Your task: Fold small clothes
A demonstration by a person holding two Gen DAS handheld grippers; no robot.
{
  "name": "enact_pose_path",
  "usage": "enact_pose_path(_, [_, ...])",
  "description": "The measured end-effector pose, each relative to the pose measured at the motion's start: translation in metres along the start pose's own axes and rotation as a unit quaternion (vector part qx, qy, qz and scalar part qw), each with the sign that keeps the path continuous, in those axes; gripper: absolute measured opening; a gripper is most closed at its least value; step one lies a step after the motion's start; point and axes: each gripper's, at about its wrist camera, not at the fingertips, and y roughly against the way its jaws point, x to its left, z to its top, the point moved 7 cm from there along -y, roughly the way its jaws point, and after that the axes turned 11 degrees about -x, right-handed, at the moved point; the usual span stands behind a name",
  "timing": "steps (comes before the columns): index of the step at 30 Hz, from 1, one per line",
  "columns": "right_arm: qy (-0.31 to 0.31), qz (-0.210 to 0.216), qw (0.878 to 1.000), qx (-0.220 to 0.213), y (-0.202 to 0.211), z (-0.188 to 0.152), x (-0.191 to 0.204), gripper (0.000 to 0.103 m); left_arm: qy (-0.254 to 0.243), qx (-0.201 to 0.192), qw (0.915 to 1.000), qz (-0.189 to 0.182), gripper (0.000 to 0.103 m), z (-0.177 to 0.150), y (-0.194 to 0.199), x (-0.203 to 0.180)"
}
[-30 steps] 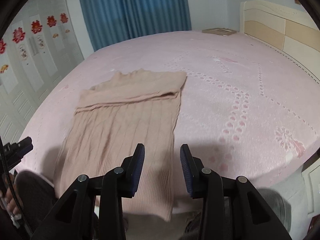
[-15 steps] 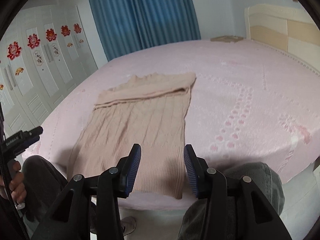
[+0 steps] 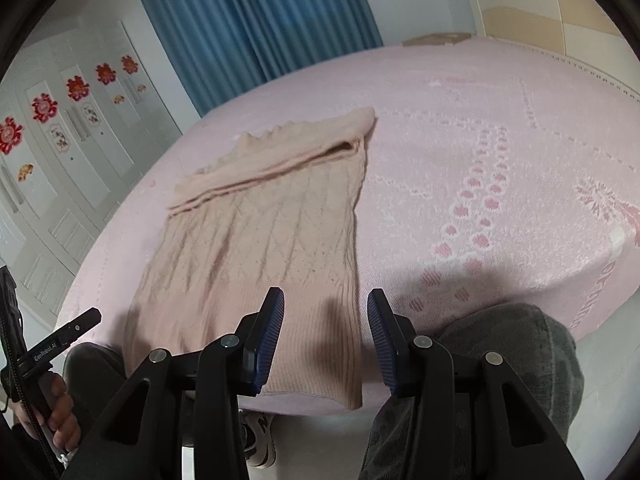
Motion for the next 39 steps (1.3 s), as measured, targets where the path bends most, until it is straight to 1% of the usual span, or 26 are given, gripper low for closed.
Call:
enact_pose_path(2, [0.003, -0.006, 1.0, 0.014, -0.007, -0.003, 0.0, 0.044, 0.002, 0.017, 0.9999, -0.001, 0.066, -0.007, -0.011, 0.0])
enact_pose_path(5, [0.011, -0.017, 0.999, 0.03, -0.017, -0.008, 0.0, 0.044, 0.007, 0.023, 0.9997, 0.006, 0.065, -0.012, -0.023, 0.004])
enact_pose_path(7, [0.014, -0.022, 0.999, 0.039, -0.023, -0.01, 0.001, 0.043, 0.011, 0.034, 0.9992, 0.016, 0.058, -0.017, -0.032, 0.009])
enact_pose_path(8, [0.017, -0.024, 0.999, 0.042, -0.025, -0.012, 0.002, 0.043, 0.023, 0.047, 0.9985, 0.017, 0.049, -0.019, -0.037, 0.013])
enact_pose_path(9, [0.02, -0.026, 0.998, 0.046, -0.027, -0.013, 0.003, 0.042, 0.036, 0.053, 0.9978, 0.017, 0.048, -0.018, -0.04, 0.015])
enact_pose_path(11, [0.025, -0.031, 0.998, 0.052, -0.033, -0.015, 0.005, 0.042, 0.046, 0.041, 0.998, 0.013, 0.048, -0.016, -0.042, 0.016])
enact_pose_path(13, [0.031, -0.037, 0.997, 0.063, -0.041, -0.018, 0.006, 0.042, 0.045, 0.044, 0.9979, 0.015, 0.048, -0.017, -0.045, 0.016])
enact_pose_path(16, [0.045, -0.049, 0.996, 0.058, -0.046, -0.019, 0.01, 0.042, 0.03, 0.041, 0.9984, 0.024, 0.048, -0.017, -0.047, 0.012])
enact_pose_path(17, [0.052, -0.052, 0.996, 0.059, -0.047, -0.019, 0.012, 0.043, 0.027, 0.039, 0.9985, 0.028, 0.046, -0.017, -0.047, 0.011])
enact_pose_path(18, [0.06, -0.057, 0.995, 0.057, -0.049, -0.02, 0.013, 0.043, 0.026, 0.036, 0.9986, 0.029, 0.039, -0.017, -0.047, 0.01])
enact_pose_path(19, [0.067, -0.061, 0.994, 0.054, -0.049, -0.02, 0.015, 0.043, 0.027, 0.035, 0.9987, 0.026, 0.034, -0.017, -0.048, 0.01])
enact_pose_path(20, [0.076, -0.065, 0.994, 0.052, -0.05, -0.02, 0.018, 0.039, 0.03, 0.035, 0.9987, 0.02, 0.025, -0.015, -0.049, 0.009])
enact_pose_path(21, [0.088, -0.066, 0.993, 0.05, -0.051, -0.021, 0.021, 0.031, 0.034, 0.034, 0.9987, 0.018, 0.016, -0.015, -0.05, 0.01])
enact_pose_path(22, [0.1, -0.064, 0.992, 0.049, -0.053, -0.021, 0.024, 0.025, 0.042, 0.034, 0.9985, 0.009, 0.011, -0.015, -0.05, 0.01])
enact_pose_path(23, [0.109, -0.058, 0.991, 0.048, -0.053, -0.022, 0.028, 0.011, 0.049, 0.035, 0.9982, 0.003, 0.01, -0.014, -0.05, 0.01])
enact_pose_path(24, [0.115, -0.058, 0.991, 0.046, -0.052, -0.022, 0.03, 0.009, 0.054, 0.034, 0.998, 0.0, 0.01, -0.014, -0.05, 0.011])
enact_pose_path(26, [0.124, -0.062, 0.99, 0.039, -0.051, -0.022, 0.031, 0.008, 0.069, 0.027, 0.9972, -0.005, 0.01, -0.012, -0.047, 0.016])
enact_pose_path(28, [0.112, -0.062, 0.991, 0.026, -0.044, -0.016, 0.027, 0.008, 0.085, 0.019, 0.9961, -0.003, 0.009, -0.01, -0.042, 0.024])
enact_pose_path(30, [0.079, -0.06, 0.995, 0.002, -0.032, -0.005, 0.016, 0.008, 0.106, 0.014, 0.9942, -0.012, 0.009, -0.008, -0.038, 0.03])
enact_pose_path(31, [0.056, -0.056, 0.997, -0.003, -0.027, -0.002, 0.009, 0.008, 0.115, 0.012, 0.9932, -0.011, 0.009, -0.008, -0.037, 0.034])
enact_pose_path(33, [0.026, -0.054, 0.998, 0.006, -0.029, -0.001, -0.001, 0.008, 0.127, 0.013, 0.9918, -0.002, 0.007, -0.009, -0.038, 0.039])
enact_pose_path(34, [0.019, -0.059, 0.998, 0.019, -0.034, -0.004, -0.005, 0.008, 0.136, 0.019, 0.9905, -0.006, 0.007, -0.011, -0.039, 0.04])
enact_pose_path(36, [0.025, -0.066, 0.997, 0.034, -0.04, -0.008, -0.003, 0.008, 0.139, 0.022, 0.9899, -0.009, 0.007, -0.012, -0.041, 0.039])
enact_pose_path(39, [0.054, -0.07, 0.995, 0.035, -0.042, -0.011, 0.007, 0.009, 0.121, 0.025, 0.9924, -0.001, 0.008, -0.013, -0.041, 0.034])
